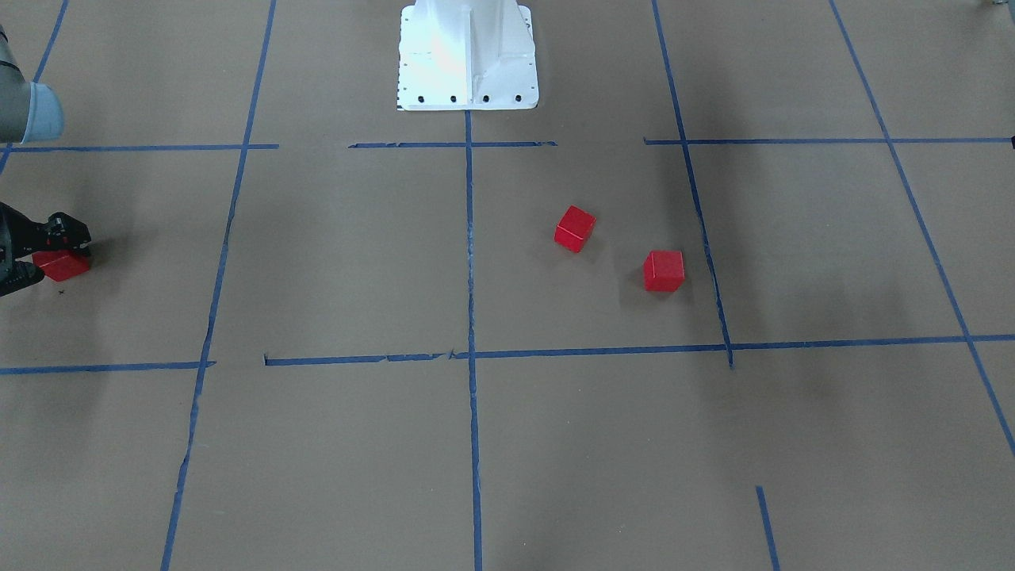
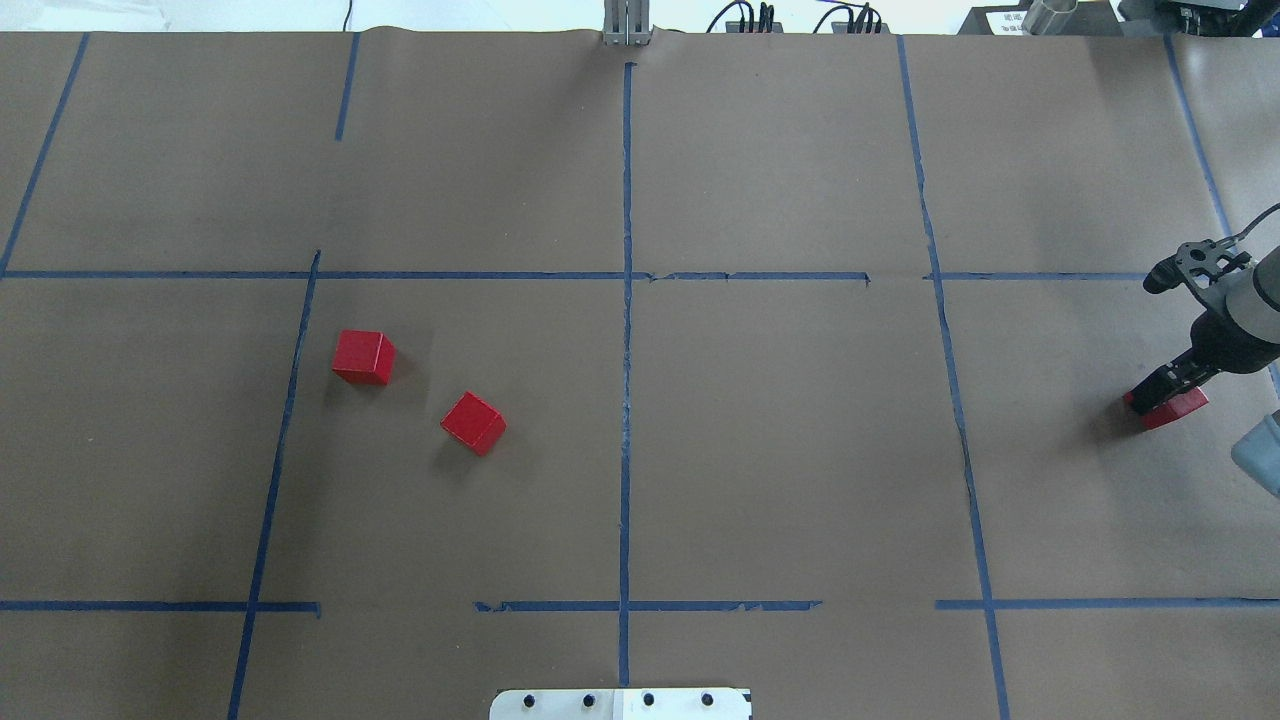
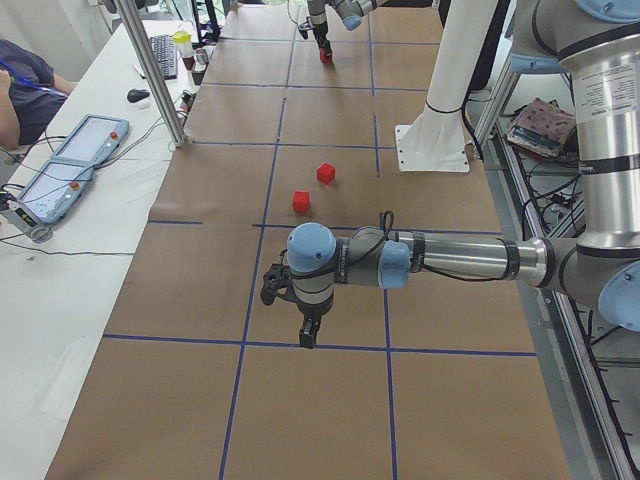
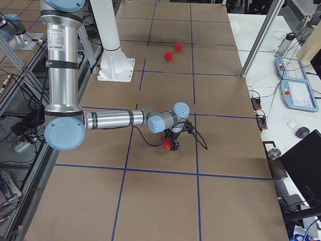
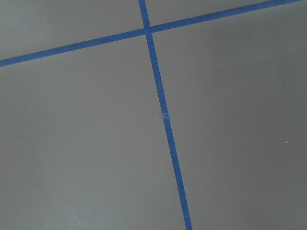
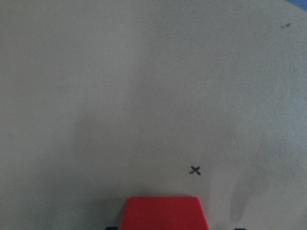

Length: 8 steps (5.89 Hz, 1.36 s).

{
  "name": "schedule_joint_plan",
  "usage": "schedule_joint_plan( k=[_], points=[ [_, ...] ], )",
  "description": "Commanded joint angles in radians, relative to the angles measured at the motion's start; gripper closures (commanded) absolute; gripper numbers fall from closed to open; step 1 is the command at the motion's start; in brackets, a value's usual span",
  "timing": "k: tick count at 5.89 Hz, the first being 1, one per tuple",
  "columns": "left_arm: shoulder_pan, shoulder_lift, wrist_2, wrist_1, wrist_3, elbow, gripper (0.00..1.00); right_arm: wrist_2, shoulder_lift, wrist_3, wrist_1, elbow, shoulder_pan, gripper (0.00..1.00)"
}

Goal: Form red blocks into L shape at center
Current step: 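Lower the right gripper and grasp the red cube, then lift the red cube and carry it to the table center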

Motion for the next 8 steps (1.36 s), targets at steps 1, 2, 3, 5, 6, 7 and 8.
schedule_joint_plan(
  k=[1, 2, 3, 5, 6, 7, 8],
  points=[
    [0.000, 0.000, -0.001, -0.001, 0.001, 0.000, 0.00, 0.001, -0.008, 0.001, 0.000, 0.010, 0.002, 0.80],
    [0.000, 0.000, -0.001, -0.003, 0.001, -0.002, 0.00, 0.007, -0.007, 0.015, -0.016, 0.074, 0.000, 0.86],
    [0.000, 0.000, -0.001, -0.001, 0.001, -0.003, 0.00, 0.012, 0.019, 0.109, -0.035, 0.138, -0.010, 0.89],
    [0.000, 0.000, -0.001, -0.001, 0.001, -0.002, 0.00, 0.001, 0.195, 0.418, -0.079, 0.190, -0.125, 0.93],
    [0.000, -0.002, -0.001, -0.003, 0.001, -0.002, 0.00, -0.025, 0.279, 0.566, -0.080, 0.178, -0.205, 0.95],
    [0.000, -0.006, 0.001, -0.003, 0.001, -0.002, 0.00, -0.077, 0.373, 0.705, -0.130, 0.176, -0.271, 0.98],
    [0.000, -0.008, -0.001, -0.003, 0.001, -0.002, 0.00, -0.133, 0.524, 0.805, -0.302, 0.173, -0.324, 0.98]
  ],
)
